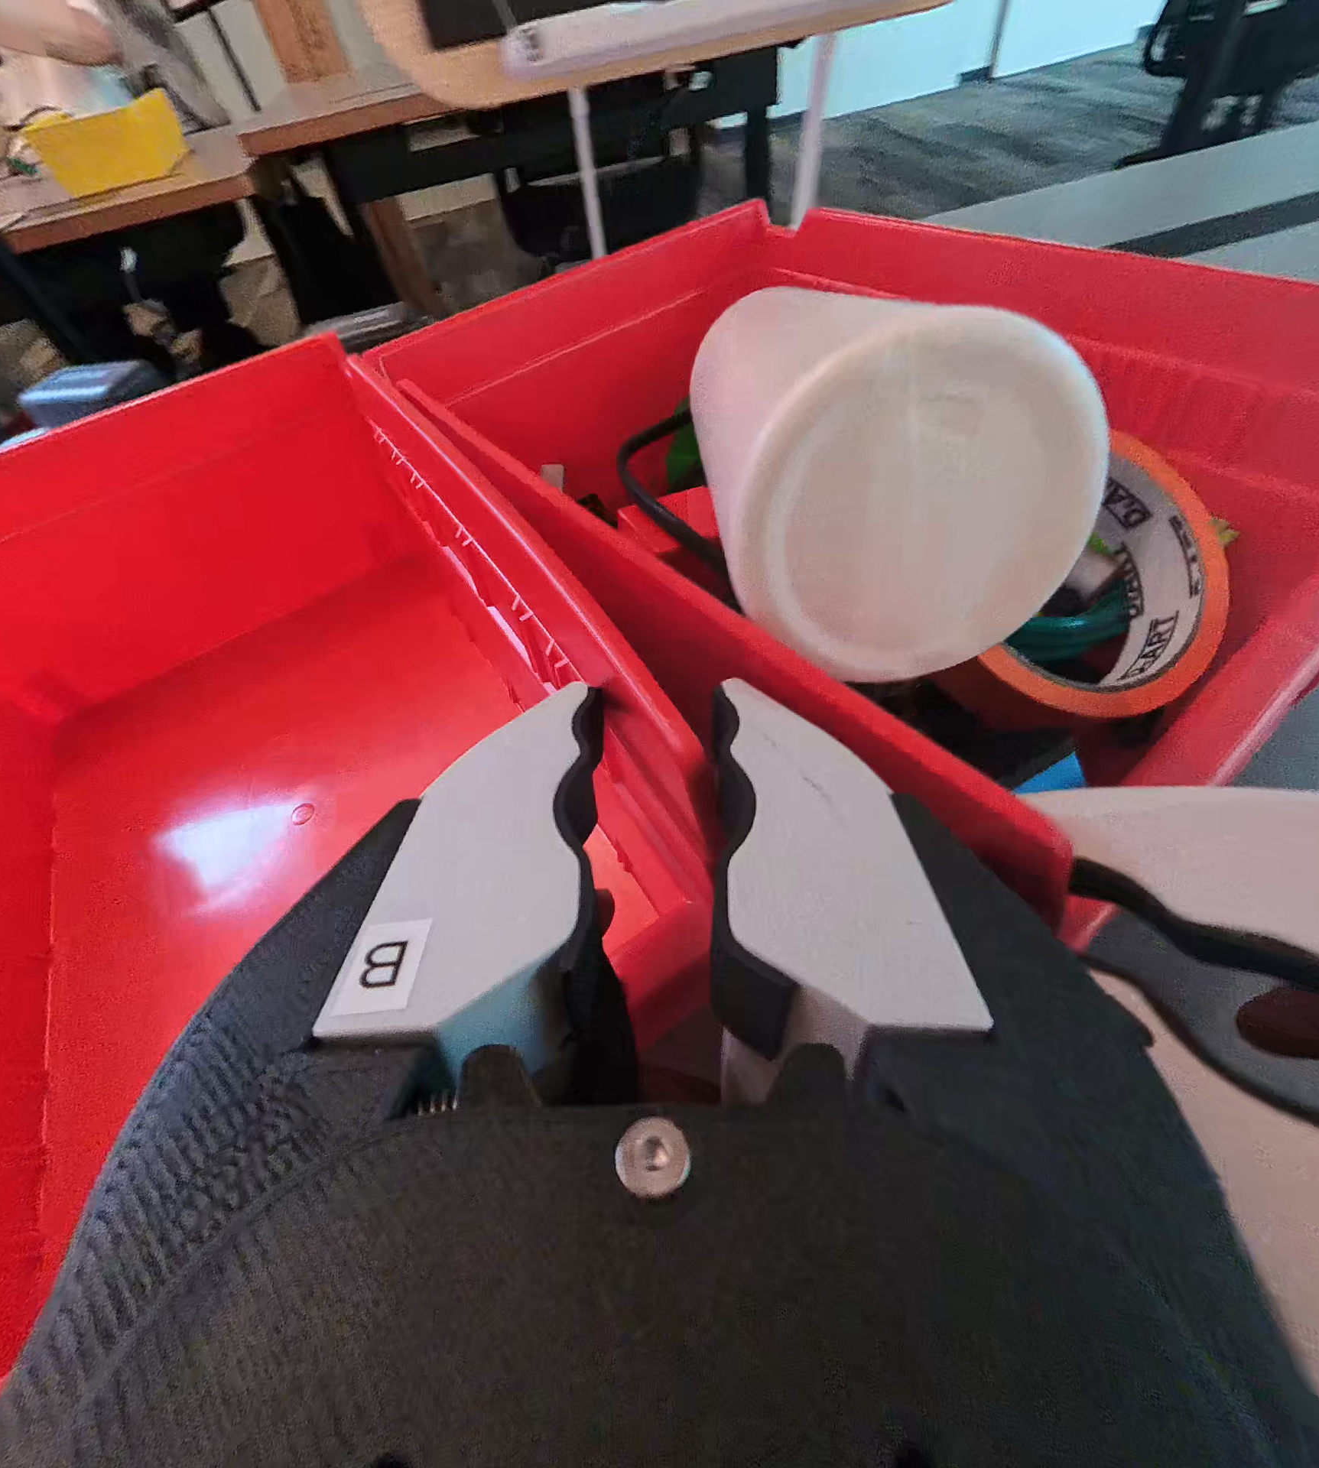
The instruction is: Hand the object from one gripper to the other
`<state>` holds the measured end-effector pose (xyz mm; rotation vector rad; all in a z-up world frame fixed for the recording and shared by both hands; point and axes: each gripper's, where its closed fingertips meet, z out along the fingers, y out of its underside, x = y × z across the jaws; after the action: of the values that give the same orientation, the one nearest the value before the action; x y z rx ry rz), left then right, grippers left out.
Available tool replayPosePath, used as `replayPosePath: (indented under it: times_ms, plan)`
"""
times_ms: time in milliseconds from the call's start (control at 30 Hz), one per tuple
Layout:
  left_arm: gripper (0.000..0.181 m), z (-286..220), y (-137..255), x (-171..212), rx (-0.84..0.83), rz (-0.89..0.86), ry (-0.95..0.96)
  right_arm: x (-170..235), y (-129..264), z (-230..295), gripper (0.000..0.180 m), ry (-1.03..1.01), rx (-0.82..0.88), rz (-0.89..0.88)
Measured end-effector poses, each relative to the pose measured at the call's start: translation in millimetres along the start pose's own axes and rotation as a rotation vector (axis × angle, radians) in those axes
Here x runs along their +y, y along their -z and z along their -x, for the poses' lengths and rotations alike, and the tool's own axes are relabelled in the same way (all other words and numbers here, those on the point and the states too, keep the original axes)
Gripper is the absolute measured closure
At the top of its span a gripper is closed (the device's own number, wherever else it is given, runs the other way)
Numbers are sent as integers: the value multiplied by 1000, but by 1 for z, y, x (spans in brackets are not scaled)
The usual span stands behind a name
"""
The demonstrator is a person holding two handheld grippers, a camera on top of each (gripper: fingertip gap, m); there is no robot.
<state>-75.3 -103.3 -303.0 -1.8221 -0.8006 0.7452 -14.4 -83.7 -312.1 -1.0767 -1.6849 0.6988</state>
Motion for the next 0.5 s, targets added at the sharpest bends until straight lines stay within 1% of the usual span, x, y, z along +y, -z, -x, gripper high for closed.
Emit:
replayPosePath:
  times_ms: [67,167,267,333,433,467,500]
  plan:
    - [155,-20,-6,-5,42,-2,-20,7,6,-11,174,-15,32,1]
    - [156,-48,-15,-13,116,-19,-1,22,13,-35,174,-94,60,18]
    - [158,-71,-26,-20,140,-22,25,40,17,-68,175,-154,134,46]
    - [163,-77,-32,-22,85,-22,18,53,18,-89,176,-202,172,64]
    - [175,-63,-33,-26,-112,-50,-82,67,18,-117,176,-253,222,85]
    - [176,-58,-32,-26,-142,-55,-90,71,18,-125,175,-249,249,96]
    - [176,-55,-32,-25,-137,-50,-69,76,18,-133,175,-246,275,107]
